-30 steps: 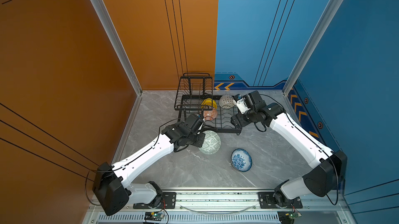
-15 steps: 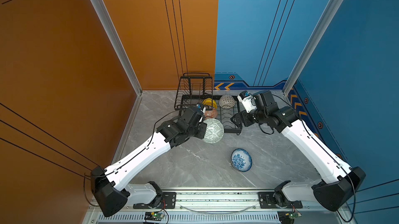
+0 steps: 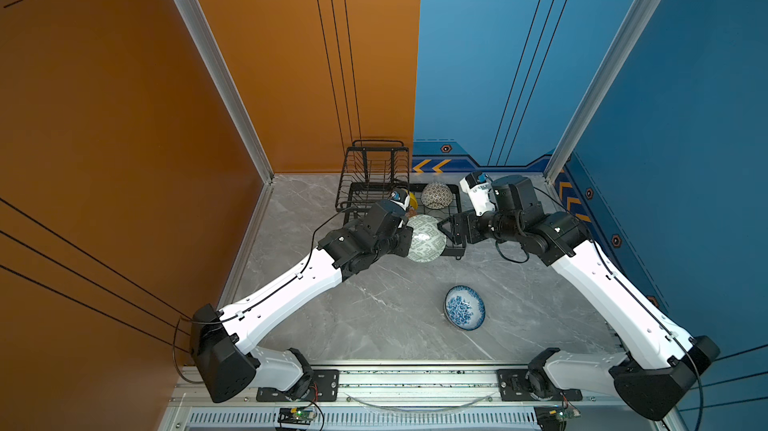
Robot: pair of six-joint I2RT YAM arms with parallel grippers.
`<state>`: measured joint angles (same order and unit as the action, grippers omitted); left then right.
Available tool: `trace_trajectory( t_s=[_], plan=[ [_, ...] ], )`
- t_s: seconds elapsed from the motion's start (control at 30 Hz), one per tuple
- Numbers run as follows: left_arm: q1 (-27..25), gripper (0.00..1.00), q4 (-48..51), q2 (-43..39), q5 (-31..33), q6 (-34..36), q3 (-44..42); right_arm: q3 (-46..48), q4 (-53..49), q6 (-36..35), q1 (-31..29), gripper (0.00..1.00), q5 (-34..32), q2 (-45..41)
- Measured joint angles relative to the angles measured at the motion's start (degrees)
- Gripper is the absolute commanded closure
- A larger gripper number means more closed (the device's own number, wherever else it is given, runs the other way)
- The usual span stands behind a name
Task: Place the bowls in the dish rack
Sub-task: 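Grasp the green-and-white bowl rim with the left gripper and lift it, then lift the green-and-white bowl toward the right gripper while the right gripper grasps it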
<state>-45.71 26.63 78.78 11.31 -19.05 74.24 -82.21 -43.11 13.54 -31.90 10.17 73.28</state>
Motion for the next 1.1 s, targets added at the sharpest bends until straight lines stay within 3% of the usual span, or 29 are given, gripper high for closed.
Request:
trace_trajectory(
  t_s=[0.37,0.93,1.1],
  plan=[
    [0.6,1.00,-4.3,3.5,0.2,1.7,4.3,2.6,5.9,4.3,-1.3,0.15,-7.6,2.7],
    [1.9,1.00,-7.7,5.6,-2.7,1.7,4.7,2.3,9.7,5.3,-2.3,0.62,-10.5,8.2],
    [1.9,1.00,-9.2,5.8,-3.0,1.6,4.7,1.9,9.9,4.0,-1.9,0.85,-10.9,8.0]
  ],
)
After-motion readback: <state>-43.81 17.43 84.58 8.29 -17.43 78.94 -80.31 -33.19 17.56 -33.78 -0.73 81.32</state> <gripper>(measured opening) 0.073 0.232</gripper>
